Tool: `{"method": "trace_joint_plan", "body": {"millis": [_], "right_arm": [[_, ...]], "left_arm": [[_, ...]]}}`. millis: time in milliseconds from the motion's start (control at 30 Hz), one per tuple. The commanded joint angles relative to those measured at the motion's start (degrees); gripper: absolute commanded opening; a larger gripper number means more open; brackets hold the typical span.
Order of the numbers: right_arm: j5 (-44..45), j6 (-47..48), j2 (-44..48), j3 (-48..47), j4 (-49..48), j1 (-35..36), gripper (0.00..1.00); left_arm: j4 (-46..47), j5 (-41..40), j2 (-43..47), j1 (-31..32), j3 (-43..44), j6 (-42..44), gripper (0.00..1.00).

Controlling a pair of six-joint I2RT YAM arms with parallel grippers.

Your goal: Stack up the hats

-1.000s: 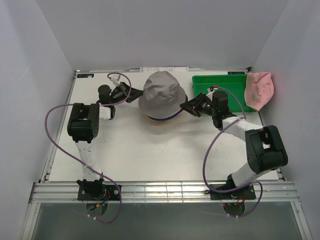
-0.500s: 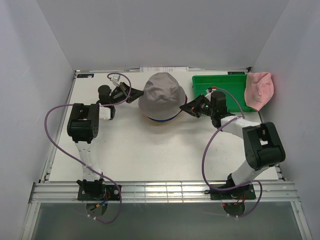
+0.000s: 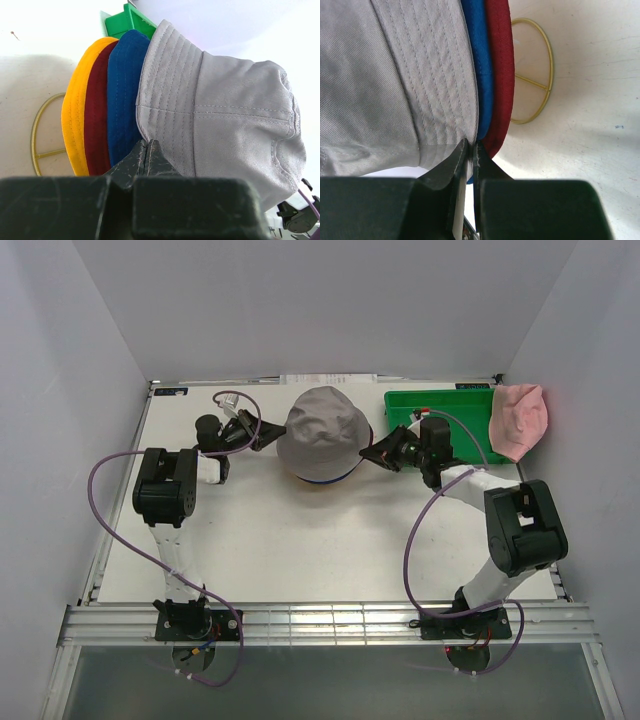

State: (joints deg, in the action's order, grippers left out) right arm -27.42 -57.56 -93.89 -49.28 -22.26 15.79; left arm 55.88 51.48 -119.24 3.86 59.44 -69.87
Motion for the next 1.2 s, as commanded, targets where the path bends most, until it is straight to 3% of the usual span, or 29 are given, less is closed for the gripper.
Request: {"method": "trace_joint_plan", "body": {"millis": [0,633,1167], "right_arm": [[1.40,3.86,-2.09,-1.00,6.26,-0.85,0.08],[0.88,7.37,-3.50,-4.77,10.48,-1.55,0.08],[0.70,8.60,-4.90,-6.01,12.15,-1.73,0.08]], "left_arm": [[-5.08,0.37,0.32,-1.31,-2.05,3.68,0.00],[-10.52,0.28,-0.38,-1.40,-1.52,8.43,0.00],[-20.54,-1.47,0.50,-1.48,-0.03,14.67,0.00]]}}
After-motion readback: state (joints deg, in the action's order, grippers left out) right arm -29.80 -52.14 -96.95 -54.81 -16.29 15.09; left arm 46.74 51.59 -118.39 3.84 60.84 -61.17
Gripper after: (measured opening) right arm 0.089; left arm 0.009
